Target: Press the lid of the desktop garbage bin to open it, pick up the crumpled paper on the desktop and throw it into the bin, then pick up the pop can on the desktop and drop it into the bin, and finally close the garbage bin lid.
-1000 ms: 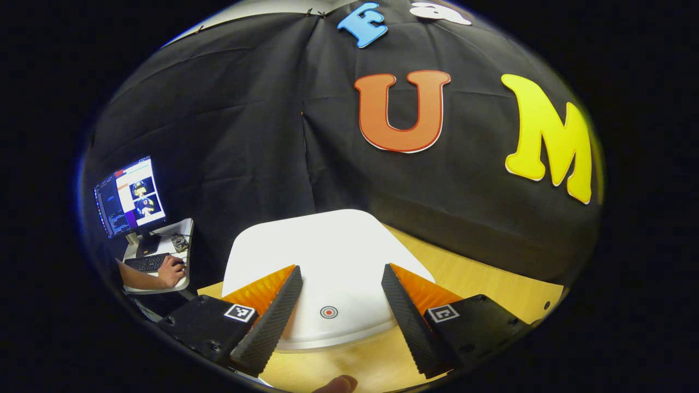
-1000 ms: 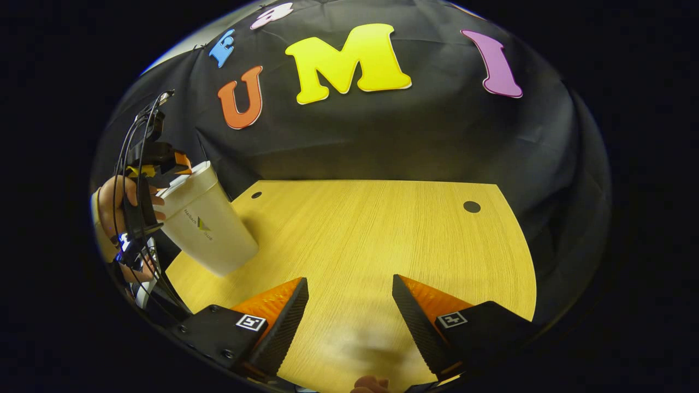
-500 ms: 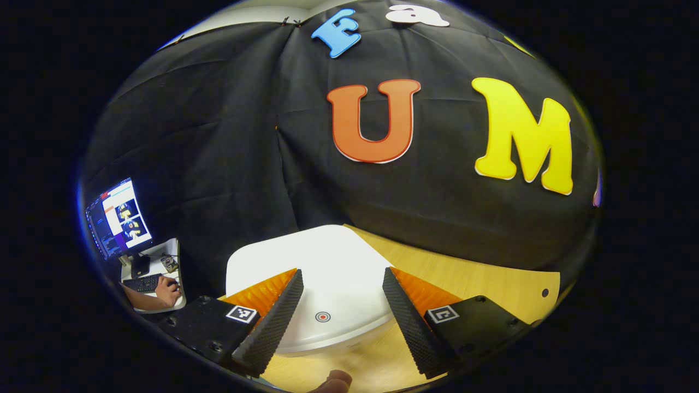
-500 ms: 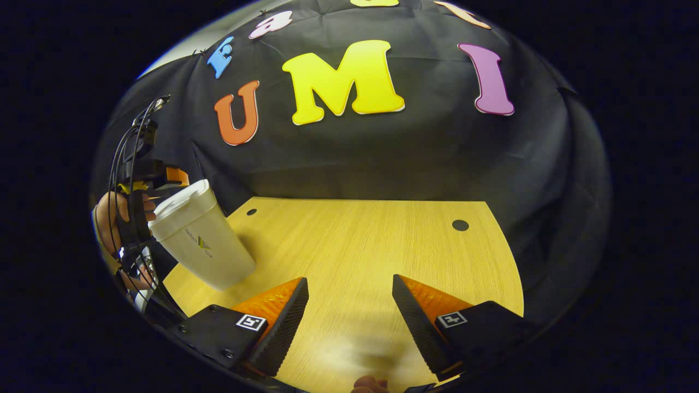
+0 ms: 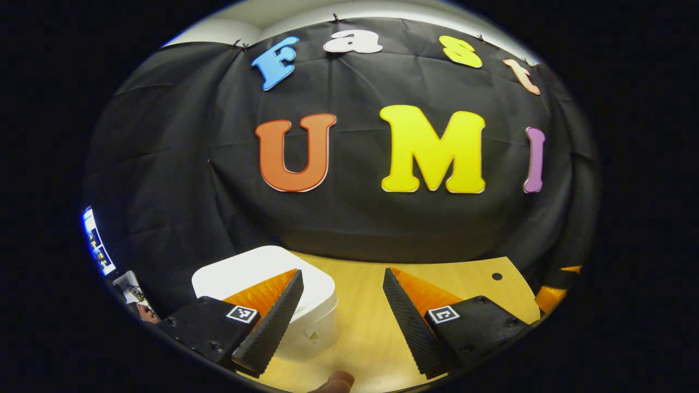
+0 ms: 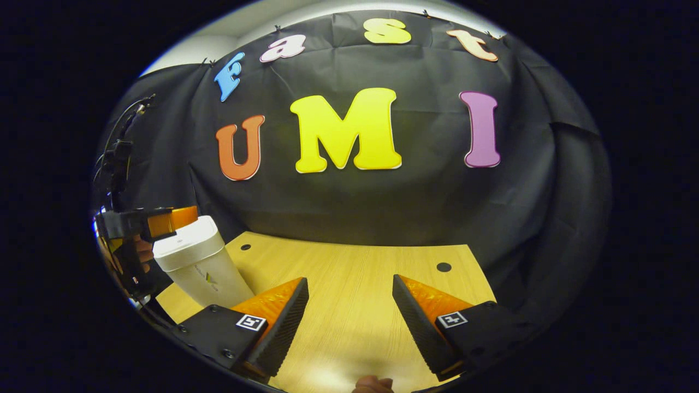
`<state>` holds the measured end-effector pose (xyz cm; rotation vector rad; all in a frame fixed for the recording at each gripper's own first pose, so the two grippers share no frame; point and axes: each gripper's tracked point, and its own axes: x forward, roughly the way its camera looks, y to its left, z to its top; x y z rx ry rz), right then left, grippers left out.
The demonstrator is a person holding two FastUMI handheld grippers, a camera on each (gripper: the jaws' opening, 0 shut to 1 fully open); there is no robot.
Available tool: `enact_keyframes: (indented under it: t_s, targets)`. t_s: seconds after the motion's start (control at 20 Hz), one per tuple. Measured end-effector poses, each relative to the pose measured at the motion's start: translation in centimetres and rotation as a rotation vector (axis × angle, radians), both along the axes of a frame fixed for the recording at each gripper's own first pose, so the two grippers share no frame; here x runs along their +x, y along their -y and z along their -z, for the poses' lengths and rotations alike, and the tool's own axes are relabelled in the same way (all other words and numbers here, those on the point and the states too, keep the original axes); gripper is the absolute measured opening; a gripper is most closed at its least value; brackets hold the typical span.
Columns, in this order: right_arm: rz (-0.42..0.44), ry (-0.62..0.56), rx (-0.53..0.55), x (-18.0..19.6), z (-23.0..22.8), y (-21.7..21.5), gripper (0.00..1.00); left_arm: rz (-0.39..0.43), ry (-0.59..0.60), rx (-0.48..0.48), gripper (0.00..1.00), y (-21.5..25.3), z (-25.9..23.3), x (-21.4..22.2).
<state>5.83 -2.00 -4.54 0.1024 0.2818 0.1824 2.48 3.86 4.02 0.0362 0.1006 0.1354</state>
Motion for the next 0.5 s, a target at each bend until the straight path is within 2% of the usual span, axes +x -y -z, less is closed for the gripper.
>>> enact_keyframes:
  t_s: [0.2, 0.35, 0.4, 0.5]
  targets:
    - [0.062, 0.096, -0.040, -2.7, -2.0, -0.5, 0.98, 0.088, 0.036, 0.096, 0.99, 2.0, 0.6, -2.8]
    - [0.113, 0.139, -0.060, -4.8, -2.5, -0.5, 0.98, 0.153, 0.068, 0.120, 0.99, 3.1, 1.3, -5.5]
    - [0.119, 0.144, -0.063, -5.4, -2.5, -0.6, 0.95, 0.153, 0.069, 0.127, 1.00, 3.1, 1.6, -6.5]
    - [0.096, 0.146, -0.045, -6.7, -2.4, -1.7, 0.97, 0.144, 0.068, 0.137, 0.98, 3.2, 2.0, -7.9]
